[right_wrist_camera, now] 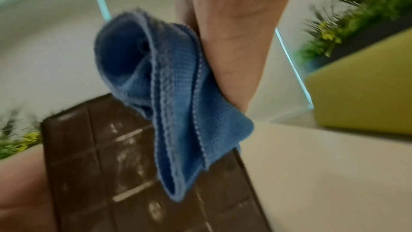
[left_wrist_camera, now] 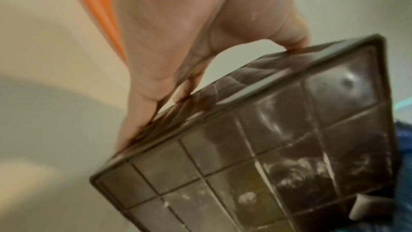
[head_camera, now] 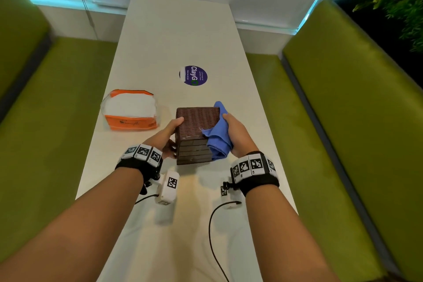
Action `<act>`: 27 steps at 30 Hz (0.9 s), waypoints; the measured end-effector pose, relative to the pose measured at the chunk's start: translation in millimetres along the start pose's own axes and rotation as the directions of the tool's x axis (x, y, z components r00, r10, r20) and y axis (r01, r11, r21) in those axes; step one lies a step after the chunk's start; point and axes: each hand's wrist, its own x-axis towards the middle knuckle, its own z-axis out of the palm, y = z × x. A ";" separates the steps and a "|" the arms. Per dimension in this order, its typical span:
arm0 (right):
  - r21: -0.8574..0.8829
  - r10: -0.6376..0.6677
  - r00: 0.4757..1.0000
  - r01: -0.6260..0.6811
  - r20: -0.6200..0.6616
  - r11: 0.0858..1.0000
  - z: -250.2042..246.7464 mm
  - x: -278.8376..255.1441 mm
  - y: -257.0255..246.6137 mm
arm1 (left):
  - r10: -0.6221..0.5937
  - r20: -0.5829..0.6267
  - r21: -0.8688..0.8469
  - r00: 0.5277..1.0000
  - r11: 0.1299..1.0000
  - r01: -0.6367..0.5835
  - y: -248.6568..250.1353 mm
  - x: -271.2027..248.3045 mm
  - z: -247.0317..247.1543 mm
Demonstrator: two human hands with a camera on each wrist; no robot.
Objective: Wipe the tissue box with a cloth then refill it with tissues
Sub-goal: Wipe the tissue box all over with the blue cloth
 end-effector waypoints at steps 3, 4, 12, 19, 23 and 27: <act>-0.187 -0.028 0.999 0.022 -0.030 0.982 15.0 -6.4 -21.9 | 0.085 0.002 -0.161 0.996 0.983 -0.083 -4.1 2.5 1.3; -0.278 -0.066 0.997 0.051 -0.044 0.959 21.6 -9.8 -28.1 | 0.099 0.040 -0.205 0.994 0.975 -0.088 -5.5 4.3 3.0; -0.695 -0.150 0.983 0.183 0.109 0.695 66.2 -23.4 -16.4 | 0.138 0.005 -0.265 0.990 0.955 -0.131 -21.1 3.4 -24.5; -0.781 -0.168 0.967 0.253 0.190 0.571 91.7 -17.6 2.0 | 0.086 -0.078 -0.055 0.993 0.994 -0.091 -2.2 -9.7 -25.5; -0.774 -0.215 0.967 0.238 0.135 0.587 89.7 -12.3 6.7 | 0.102 -0.093 0.036 0.990 0.994 -0.099 3.4 -6.9 -19.1; -0.824 -0.230 0.967 0.214 0.105 0.524 70.0 -2.5 12.9 | 0.057 0.008 0.042 0.998 0.997 -0.058 7.2 -4.7 -22.2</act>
